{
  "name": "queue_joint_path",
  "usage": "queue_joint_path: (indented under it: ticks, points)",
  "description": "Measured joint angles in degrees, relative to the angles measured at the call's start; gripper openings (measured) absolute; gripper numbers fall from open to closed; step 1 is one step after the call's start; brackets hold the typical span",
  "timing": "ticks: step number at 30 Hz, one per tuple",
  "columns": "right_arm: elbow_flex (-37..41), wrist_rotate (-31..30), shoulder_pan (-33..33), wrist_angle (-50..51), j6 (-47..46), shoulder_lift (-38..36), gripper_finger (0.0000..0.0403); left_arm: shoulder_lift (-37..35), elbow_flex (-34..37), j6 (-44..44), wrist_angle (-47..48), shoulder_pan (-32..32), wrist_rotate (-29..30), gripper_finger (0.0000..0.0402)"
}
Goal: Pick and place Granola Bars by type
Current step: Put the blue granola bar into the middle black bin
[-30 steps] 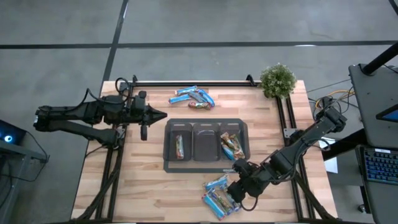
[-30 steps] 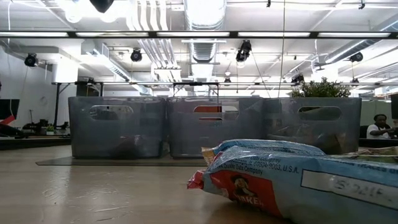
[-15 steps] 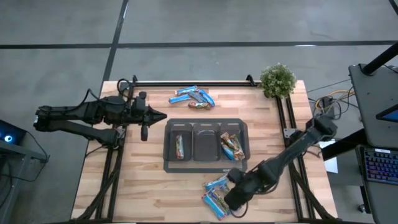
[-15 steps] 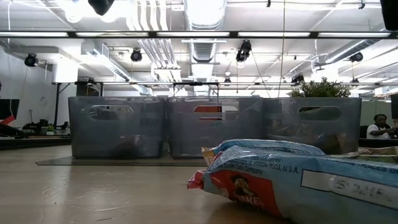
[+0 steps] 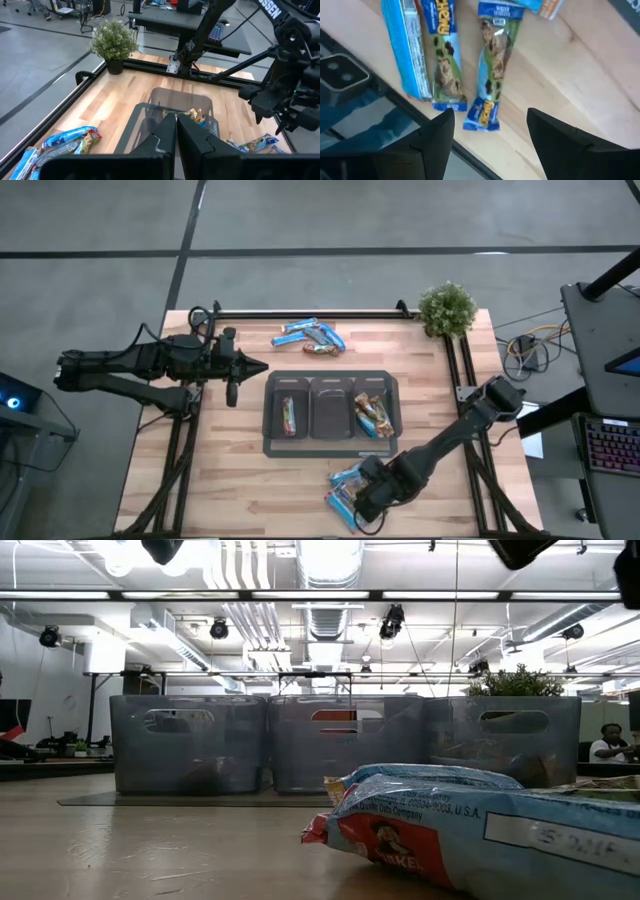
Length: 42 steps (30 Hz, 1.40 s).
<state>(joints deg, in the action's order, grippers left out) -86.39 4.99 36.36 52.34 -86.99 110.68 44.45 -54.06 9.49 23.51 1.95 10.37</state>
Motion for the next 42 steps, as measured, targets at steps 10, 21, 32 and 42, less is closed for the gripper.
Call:
queue_joint_path:
  ticks: [10, 21, 32, 42]
  points:
    - [-4.2, 0.2, -0.4, 1.6, 3.0, 6.8, 0.0239, 0.0, 0.0, 2.4, 1.2, 0.0, 0.0, 0.0000]
    - [-4.2, 0.2, -1.0, 1.8, 3.0, 9.9, 0.0237, 0.0, 0.0, 3.4, 1.6, 0.0, 0.0, 0.0000]
    - [-4.2, 0.5, -1.5, 1.6, 3.2, 13.0, 0.0237, 0.0, 0.0, 4.0, 2.4, 0.0, 0.0, 0.0000]
    - [-4.2, 1.3, -1.6, 1.7, 3.3, 13.2, 0.0215, 0.0, 0.0, 4.0, 2.4, 0.0, 0.0, 0.0000]
